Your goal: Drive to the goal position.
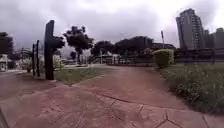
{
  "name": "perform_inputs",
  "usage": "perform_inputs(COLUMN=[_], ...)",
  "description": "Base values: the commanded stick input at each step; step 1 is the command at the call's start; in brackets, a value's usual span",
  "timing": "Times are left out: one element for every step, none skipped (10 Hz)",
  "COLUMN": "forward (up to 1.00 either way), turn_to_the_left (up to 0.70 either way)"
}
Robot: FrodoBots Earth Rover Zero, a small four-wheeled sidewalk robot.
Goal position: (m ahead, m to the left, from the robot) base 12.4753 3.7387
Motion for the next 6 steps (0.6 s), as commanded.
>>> perform_inputs(forward=[0.85,0.85,0.85,0.85,0.85,0.85], turn_to_the_left=[0.0,-0.03,-0.16,-0.26,-0.07,0.0])
